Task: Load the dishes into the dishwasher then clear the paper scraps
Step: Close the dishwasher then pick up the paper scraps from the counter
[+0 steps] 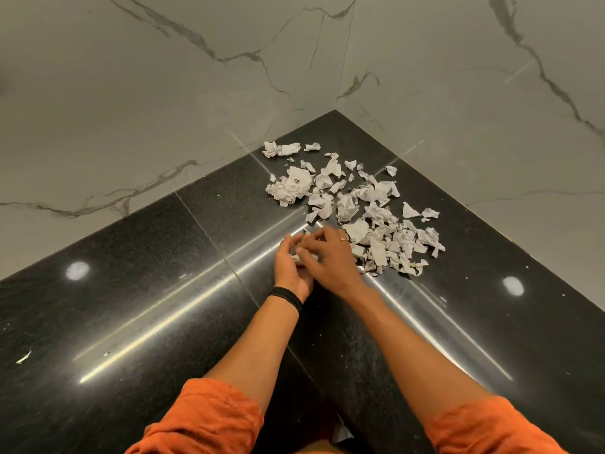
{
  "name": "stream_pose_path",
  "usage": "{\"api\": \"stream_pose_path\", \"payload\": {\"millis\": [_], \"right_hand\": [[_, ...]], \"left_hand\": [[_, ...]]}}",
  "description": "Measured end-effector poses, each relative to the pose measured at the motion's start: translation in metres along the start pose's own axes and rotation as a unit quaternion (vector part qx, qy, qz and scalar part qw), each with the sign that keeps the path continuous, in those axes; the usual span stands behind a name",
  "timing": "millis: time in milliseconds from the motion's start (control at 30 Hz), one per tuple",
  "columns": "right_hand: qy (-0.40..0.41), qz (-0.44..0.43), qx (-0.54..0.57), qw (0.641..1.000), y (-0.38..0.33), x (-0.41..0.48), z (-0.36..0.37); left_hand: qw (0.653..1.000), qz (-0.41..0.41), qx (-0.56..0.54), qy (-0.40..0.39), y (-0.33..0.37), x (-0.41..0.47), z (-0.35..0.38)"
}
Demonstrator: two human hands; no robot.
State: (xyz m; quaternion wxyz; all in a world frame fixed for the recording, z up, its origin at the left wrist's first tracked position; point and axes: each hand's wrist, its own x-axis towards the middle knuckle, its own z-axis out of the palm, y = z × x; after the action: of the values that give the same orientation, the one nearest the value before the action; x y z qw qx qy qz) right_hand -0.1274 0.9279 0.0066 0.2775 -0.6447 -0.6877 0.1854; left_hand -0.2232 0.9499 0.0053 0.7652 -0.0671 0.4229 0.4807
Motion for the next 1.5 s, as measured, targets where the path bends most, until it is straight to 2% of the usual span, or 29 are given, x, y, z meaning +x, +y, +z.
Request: {"api": "stream_pose_path", "payload": {"millis": [67, 133, 233, 300, 367, 433, 467, 533, 600, 667, 800, 867, 967, 1067, 1133, 1233, 1300, 1400, 1500], "right_hand": [[0.040, 0.012, 0.062, 0.997, 0.004, 0.015, -0.001], [0.043, 0.032, 0.063, 0.997, 0.007, 0.032, -0.004], [-0.027, 0.035, -0.004, 0.999, 0.020, 0.050, 0.000], [-0.079, 0.001, -0.062, 0.995, 0.025, 0.055, 0.007], [-0.085, -0.028, -0.098, 0.991, 0.028, 0.055, 0.013], [-0.058, -0.031, -0.089, 0.994, 0.028, 0.049, 0.014], [-0.038, -0.018, -0.065, 0.997, 0.027, 0.044, 0.015], [0.025, 0.063, 0.038, 0.997, 0.023, 0.035, 0.008], [0.078, 0.129, 0.161, 0.975, 0.016, 0.031, -0.002], [0.077, 0.127, 0.220, 0.964, 0.003, 0.029, -0.011], [-0.005, 0.068, 0.158, 0.985, -0.009, 0.021, -0.010], [0.015, 0.065, 0.163, 0.984, -0.009, 0.020, -0.008], [0.067, 0.115, 0.182, 0.974, -0.003, 0.031, -0.012], [0.052, 0.095, 0.078, 0.991, 0.017, 0.055, -0.011], [0.008, 0.050, -0.041, 0.998, 0.029, 0.073, -0.007], [-0.016, -0.028, -0.214, 0.976, 0.041, 0.089, 0.000], [-0.004, -0.057, -0.266, 0.962, 0.045, 0.092, 0.003], [0.037, -0.055, -0.227, 0.972, 0.048, 0.084, 0.000], [0.107, 0.016, -0.072, 0.991, 0.040, 0.066, -0.004]], "left_hand": [[0.999, 0.007, -0.035, 0.006, 0.007, 0.003, -0.003], [0.997, 0.009, -0.076, 0.009, 0.013, 0.007, -0.005], [0.995, 0.017, -0.102, 0.017, 0.019, 0.009, -0.008], [0.995, 0.024, -0.095, 0.017, 0.021, 0.010, -0.009], [0.996, 0.031, -0.084, 0.015, 0.022, 0.011, -0.008], [0.997, 0.038, -0.069, 0.012, 0.024, 0.012, -0.009], [0.997, 0.041, -0.058, 0.013, 0.024, 0.012, -0.009], [0.998, 0.044, -0.032, 0.015, 0.022, 0.013, -0.009], [0.999, 0.043, -0.013, 0.010, 0.018, 0.013, -0.008], [0.999, 0.036, -0.010, -0.004, 0.013, 0.014, -0.006], [1.000, 0.013, 0.009, -0.025, 0.005, 0.010, 0.000], [1.000, 0.003, -0.010, -0.024, 0.004, 0.009, 0.000], [0.997, -0.003, -0.070, -0.011, 0.008, 0.009, 0.001], [0.995, -0.004, -0.101, 0.003, 0.012, 0.011, 0.003], [0.994, -0.001, -0.107, 0.003, 0.017, 0.013, 0.005], [0.995, 0.002, -0.095, 0.004, 0.021, 0.016, 0.006], [0.997, 0.011, -0.081, 0.005, 0.023, 0.017, 0.005], [0.998, 0.022, -0.054, 0.008, 0.024, 0.019, 0.003], [0.999, 0.023, -0.027, 0.014, 0.020, 0.019, 0.006]]}}
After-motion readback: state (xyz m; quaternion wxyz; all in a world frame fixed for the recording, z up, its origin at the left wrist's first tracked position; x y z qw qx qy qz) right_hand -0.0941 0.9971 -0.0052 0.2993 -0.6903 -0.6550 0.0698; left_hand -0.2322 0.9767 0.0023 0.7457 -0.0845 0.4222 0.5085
